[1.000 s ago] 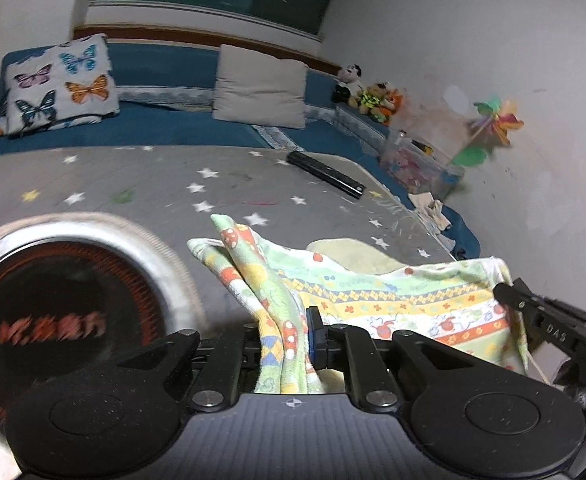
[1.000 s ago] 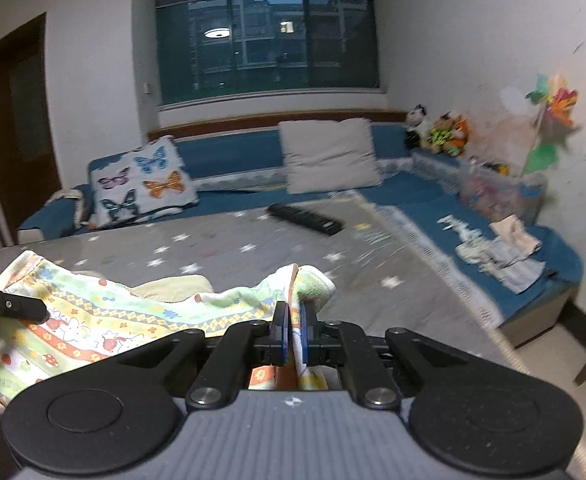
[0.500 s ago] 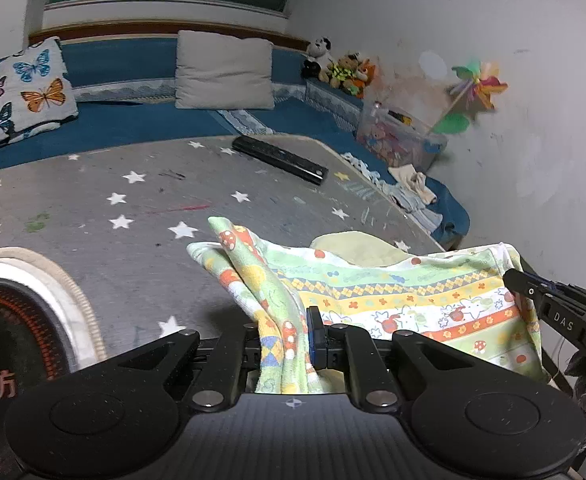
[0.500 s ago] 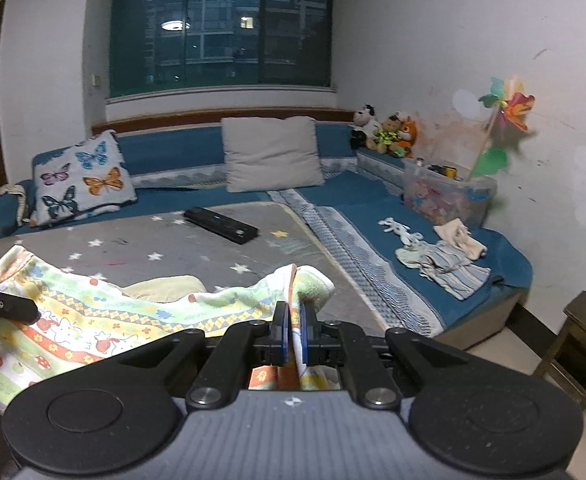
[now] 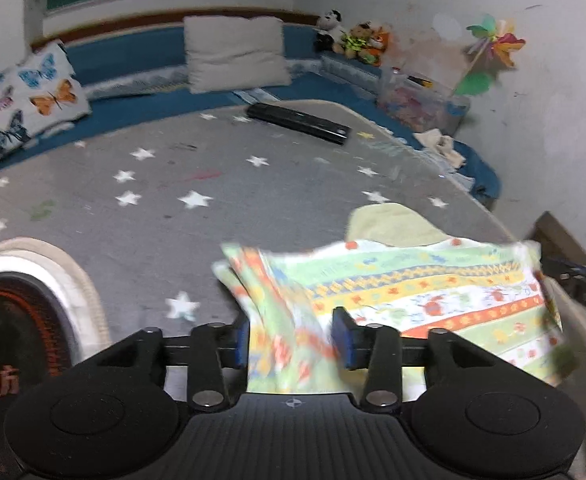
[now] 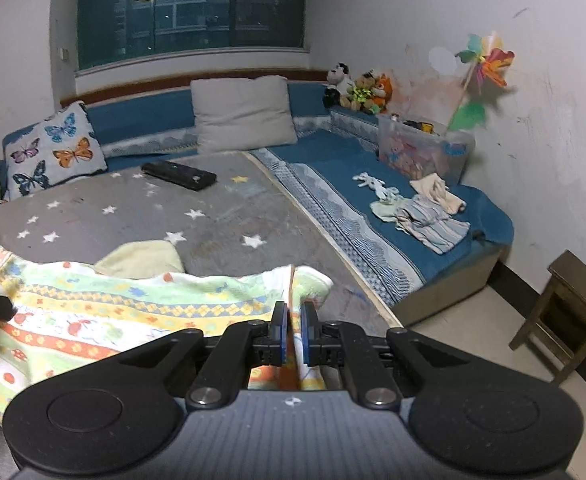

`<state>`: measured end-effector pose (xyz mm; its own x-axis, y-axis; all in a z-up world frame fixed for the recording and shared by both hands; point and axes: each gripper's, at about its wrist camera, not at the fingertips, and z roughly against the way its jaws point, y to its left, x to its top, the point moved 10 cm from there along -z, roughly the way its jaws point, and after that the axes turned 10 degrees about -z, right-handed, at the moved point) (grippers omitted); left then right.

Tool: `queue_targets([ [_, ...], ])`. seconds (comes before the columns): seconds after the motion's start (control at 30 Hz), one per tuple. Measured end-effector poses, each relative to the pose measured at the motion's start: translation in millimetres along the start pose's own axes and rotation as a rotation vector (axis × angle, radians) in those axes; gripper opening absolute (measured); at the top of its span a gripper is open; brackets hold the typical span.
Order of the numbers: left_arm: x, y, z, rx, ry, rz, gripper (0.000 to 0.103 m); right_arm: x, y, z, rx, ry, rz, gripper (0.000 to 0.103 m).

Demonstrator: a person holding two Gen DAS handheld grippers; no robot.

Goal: Fold clothes

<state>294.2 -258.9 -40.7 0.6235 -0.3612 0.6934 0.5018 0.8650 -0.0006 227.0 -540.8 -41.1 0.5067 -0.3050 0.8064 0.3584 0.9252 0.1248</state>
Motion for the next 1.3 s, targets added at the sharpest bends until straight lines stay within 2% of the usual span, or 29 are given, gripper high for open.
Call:
queue_targets([
  [0.13, -6.4, 8.3, 5.2, 0.019, 0.002, 0.011, 0.055, -2.1, -8.6, 7.1, -0.003, -0.002, -0.026, 0.009],
  [0.5, -28.0, 2.7, 25.2, 0.033, -0.018, -0.044, 0.074, -50.3, 8.0, 51.7, 0.124, 0.044, -0.007, 0.011],
  [0.6, -35.0, 5.0, 24.9, 0.045, -0.011, -0.045, 0.078, -62.2, 6.2, 56.9, 0.122, 0.053, -0.003, 0.018],
  [0.7, -43.7, 6.9, 26.1, 0.061, -0.003, -0.054, 0.081, -73.3, 2.1, 60.9, 0.113, 0.057, -0.006, 0.018],
  [0.93, -59.1, 8.1, 35.4, 0.091, -0.009, -0.08, 0.091, -71.9, 16.4, 81.4, 0.135, 0.022, -0.004, 0.044],
  [1.03, -64.1, 9.0, 36.1, 0.102, -0.003, -0.081, 0.091, -73.8, 25.6, 86.7, 0.146, 0.007, 0.007, 0.05],
  [1.3, -72.8, 12.2, 48.8, 0.11, -0.008, -0.072, 0.093, -82.8, 36.7, 81.6, 0.145, 0.029, 0.006, 0.059],
])
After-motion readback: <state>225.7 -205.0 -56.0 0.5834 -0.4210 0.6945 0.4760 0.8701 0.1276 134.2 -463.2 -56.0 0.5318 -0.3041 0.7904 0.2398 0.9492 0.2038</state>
